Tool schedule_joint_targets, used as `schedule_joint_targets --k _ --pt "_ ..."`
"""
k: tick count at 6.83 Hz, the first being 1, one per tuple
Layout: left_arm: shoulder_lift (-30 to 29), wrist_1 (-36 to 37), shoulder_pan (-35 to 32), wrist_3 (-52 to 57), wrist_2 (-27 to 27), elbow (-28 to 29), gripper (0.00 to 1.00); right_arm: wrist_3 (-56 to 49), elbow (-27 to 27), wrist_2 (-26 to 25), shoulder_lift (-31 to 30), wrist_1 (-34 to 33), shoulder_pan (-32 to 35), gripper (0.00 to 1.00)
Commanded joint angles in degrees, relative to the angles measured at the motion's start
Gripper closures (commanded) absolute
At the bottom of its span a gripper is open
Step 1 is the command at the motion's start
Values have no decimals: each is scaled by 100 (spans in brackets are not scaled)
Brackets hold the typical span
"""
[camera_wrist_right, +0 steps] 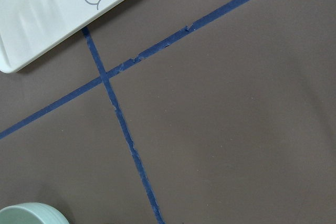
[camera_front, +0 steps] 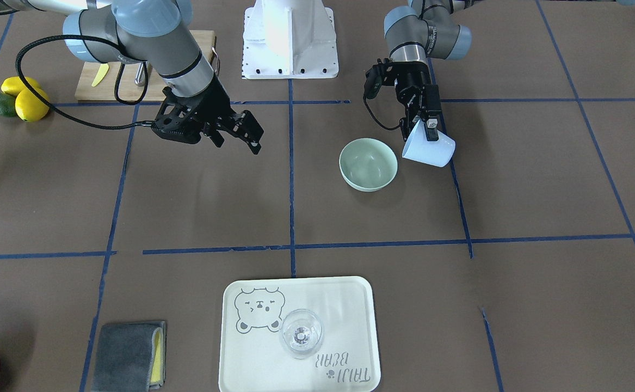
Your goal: Pour ice into bowl
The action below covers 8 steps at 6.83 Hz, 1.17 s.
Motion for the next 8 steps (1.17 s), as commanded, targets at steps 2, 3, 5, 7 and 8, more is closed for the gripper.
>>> schedule_joint_targets --k 2,3,5,7,8 --pt "-9 -7 4 1068 202 50 100 -4 2 -7 12 11 15 0" --pt "-9 -7 4 1305 350 76 100 5 10 -7 21 12 15 0" --pt "-18 -7 4 1711 369 77 100 5 10 -15 21 12 15 0" --pt "-18 -7 4 1773 369 86 100 14 10 -15 30 12 15 0" --pt "-18 -7 4 1869 378 77 100 14 10 -15 38 12 15 0"
